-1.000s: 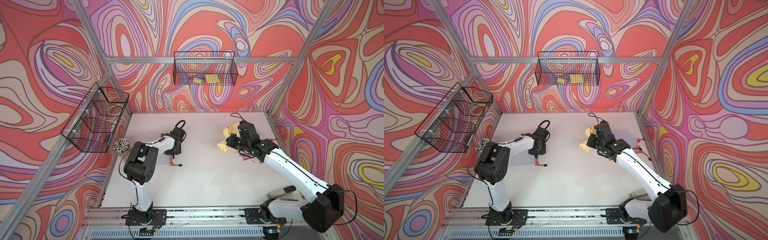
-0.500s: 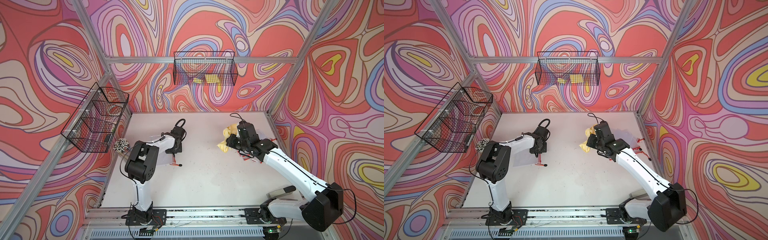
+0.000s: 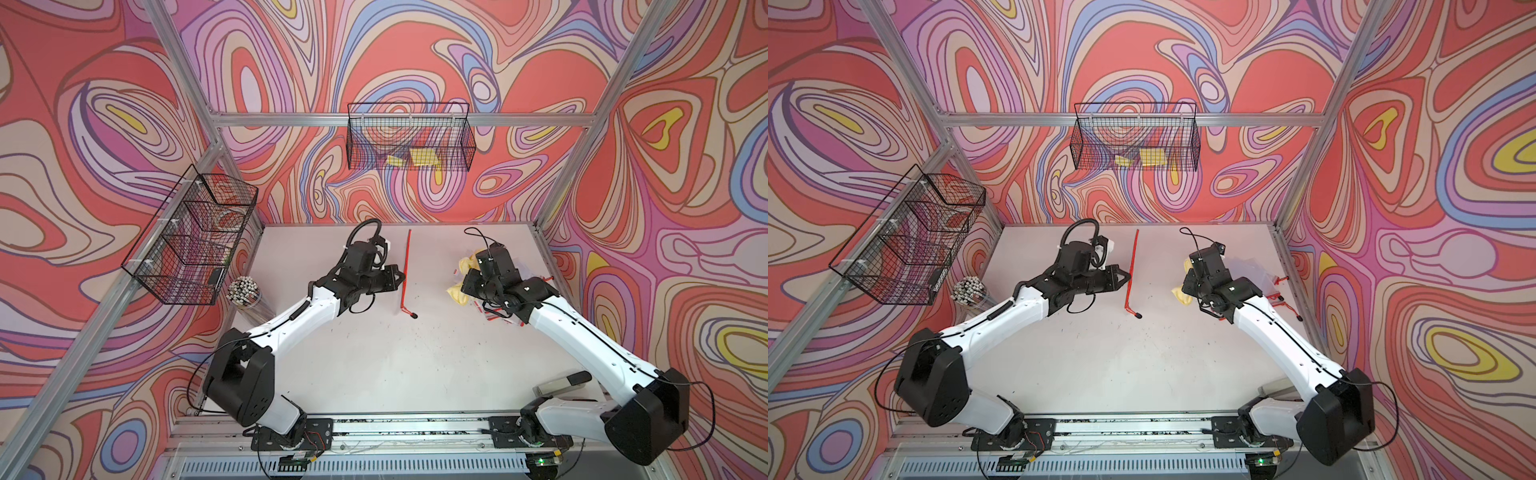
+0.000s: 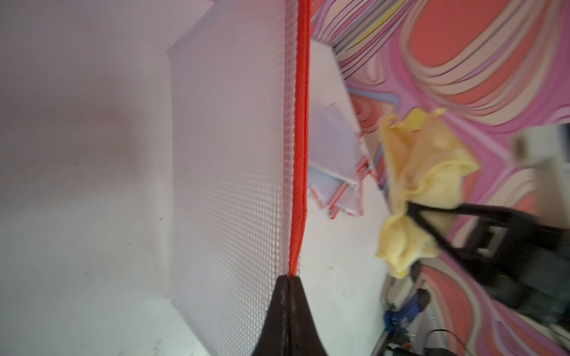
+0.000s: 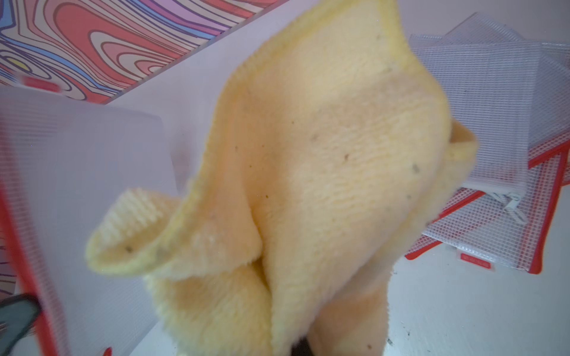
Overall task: Wipe the document bag
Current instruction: Adjust the document bag at the center of the board.
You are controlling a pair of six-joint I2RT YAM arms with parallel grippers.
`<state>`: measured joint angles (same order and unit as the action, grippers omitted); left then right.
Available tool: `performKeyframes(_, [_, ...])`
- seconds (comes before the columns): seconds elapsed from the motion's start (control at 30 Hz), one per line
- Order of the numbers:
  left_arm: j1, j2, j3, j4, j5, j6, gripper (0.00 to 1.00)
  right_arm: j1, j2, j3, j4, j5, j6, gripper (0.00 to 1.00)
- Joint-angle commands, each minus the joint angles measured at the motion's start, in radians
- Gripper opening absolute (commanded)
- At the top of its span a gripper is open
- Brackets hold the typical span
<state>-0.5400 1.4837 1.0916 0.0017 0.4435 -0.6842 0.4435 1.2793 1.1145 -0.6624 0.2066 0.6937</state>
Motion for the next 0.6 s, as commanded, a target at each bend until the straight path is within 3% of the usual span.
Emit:
performKeyframes(0.0, [0.012, -0.045, -0.085, 0.322, 0.153, -0.212, 0.0, -0.011, -0.013, 0.032, -0.026, 0.05, 0.003, 0.0])
performKeyframes(0.13, [0.04, -0.099, -0.21, 0.291, 0.049, -0.232, 0.0, -0.011, -0.02, 0.034, -0.015, 0.037, -0.016, 0.0])
performKeyframes(0.23, [0.079, -0.044, -0.295, 0.285, 0.075, -0.238, 0.0, -0.012, 0.006, 0.042, 0.017, -0.053, -0.051, 0.0])
performKeyframes(0.4, [0.104, 0.044, -0.467, 0.466, 0.115, -0.312, 0.0, -0.011, 0.085, 0.05, 0.063, -0.208, -0.069, 0.0])
performKeyframes(0.57, [0.104, 0.007, -0.535, 0.372, 0.049, -0.261, 0.0, -0.002, 0.133, 0.034, 0.126, -0.32, -0.075, 0.0])
